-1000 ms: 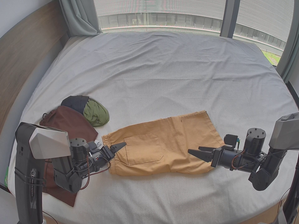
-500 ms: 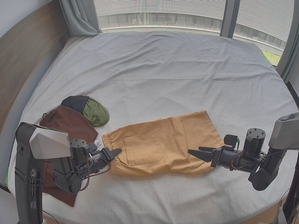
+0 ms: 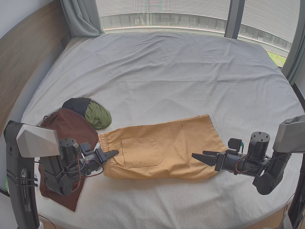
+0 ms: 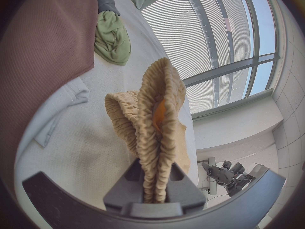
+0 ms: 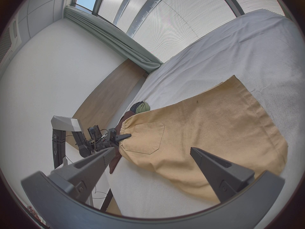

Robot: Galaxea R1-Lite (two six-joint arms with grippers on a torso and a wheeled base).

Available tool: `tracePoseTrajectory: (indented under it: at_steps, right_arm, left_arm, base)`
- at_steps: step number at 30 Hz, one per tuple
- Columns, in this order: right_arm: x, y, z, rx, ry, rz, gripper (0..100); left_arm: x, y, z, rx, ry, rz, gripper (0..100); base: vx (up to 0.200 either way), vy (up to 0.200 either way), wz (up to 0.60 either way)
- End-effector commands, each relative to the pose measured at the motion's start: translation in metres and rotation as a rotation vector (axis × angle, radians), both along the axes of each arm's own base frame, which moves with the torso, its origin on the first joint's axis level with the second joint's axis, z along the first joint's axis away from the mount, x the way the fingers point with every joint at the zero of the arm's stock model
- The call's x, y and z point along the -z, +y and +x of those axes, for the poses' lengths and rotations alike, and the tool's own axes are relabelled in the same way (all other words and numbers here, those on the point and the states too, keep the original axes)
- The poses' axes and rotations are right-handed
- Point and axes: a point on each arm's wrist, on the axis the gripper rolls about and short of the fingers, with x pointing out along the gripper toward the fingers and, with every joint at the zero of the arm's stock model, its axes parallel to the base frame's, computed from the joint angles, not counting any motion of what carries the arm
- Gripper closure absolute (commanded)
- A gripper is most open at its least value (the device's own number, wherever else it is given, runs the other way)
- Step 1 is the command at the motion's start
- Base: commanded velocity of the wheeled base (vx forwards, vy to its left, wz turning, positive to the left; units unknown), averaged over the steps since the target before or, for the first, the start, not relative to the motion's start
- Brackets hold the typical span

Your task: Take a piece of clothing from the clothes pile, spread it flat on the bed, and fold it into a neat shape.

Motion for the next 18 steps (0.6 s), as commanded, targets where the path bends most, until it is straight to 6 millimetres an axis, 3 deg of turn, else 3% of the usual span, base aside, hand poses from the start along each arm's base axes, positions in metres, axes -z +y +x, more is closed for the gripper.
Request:
tracePoseTrajectory:
  at_steps: [1,18]
  right_arm:
    - [0.004,0.0,0.001,0.002,0.011,-0.004,0]
    - [0.004,0.0,0.001,0.002,0.012,-0.004,0]
  left_arm:
    - [-0.016,0.01,-0.002,-0.01,-0.035,-0.011,100]
    - [-0.025,0.027,0.002,-0.05,-0.069,-0.012,100]
  base:
    - [0.0,0.0,0.0]
    - [0.0,0.0,0.0]
